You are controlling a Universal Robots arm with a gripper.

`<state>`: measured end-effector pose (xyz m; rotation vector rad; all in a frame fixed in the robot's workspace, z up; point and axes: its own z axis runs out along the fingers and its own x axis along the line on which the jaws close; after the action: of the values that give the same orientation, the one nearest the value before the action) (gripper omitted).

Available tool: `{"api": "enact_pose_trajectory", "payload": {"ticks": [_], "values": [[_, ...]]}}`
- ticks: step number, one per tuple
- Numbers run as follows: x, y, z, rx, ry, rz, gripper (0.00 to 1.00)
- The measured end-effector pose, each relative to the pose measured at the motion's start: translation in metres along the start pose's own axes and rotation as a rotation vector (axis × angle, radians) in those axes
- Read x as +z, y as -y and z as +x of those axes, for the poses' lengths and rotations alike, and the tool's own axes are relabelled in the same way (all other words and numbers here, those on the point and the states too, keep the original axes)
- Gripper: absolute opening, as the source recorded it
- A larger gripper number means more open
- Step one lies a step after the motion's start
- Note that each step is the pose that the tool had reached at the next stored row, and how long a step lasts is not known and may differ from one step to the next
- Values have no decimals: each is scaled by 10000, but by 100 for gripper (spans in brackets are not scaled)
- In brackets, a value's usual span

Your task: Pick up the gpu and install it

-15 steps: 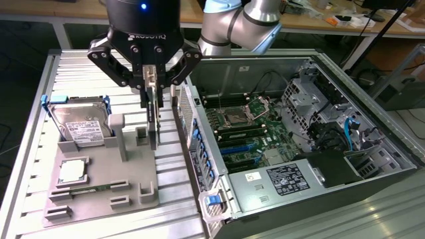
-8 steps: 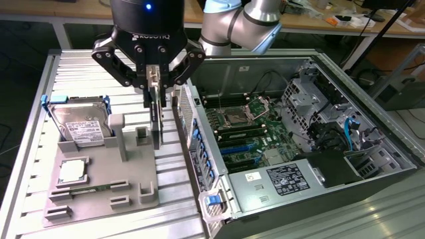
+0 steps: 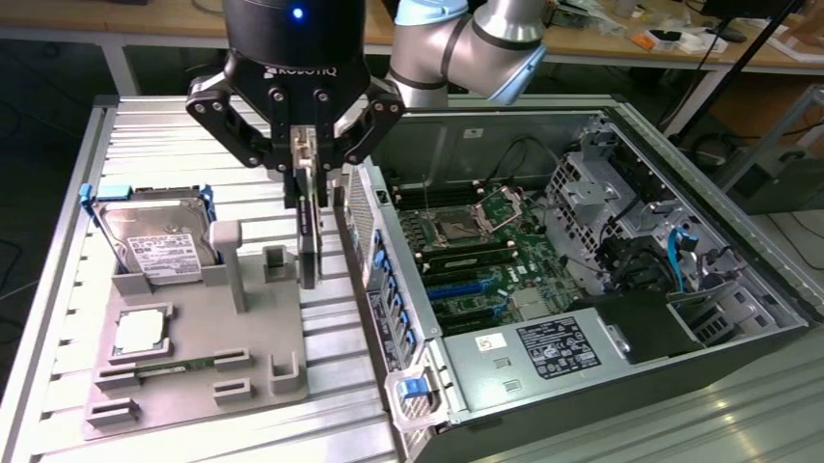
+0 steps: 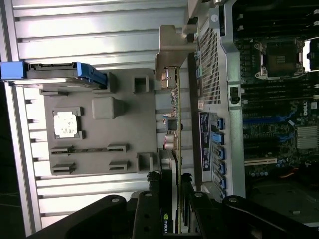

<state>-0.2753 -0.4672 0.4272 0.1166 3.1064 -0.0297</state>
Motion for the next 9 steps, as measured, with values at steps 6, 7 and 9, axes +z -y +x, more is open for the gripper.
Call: {"api": "enact_pose_trajectory", "payload": {"ticks": [6, 7, 9], "values": [[1, -2, -32, 0, 0, 0, 27], [1, -3, -37, 0, 0, 0, 27], [2, -4, -47, 0, 0, 0, 27]]}}
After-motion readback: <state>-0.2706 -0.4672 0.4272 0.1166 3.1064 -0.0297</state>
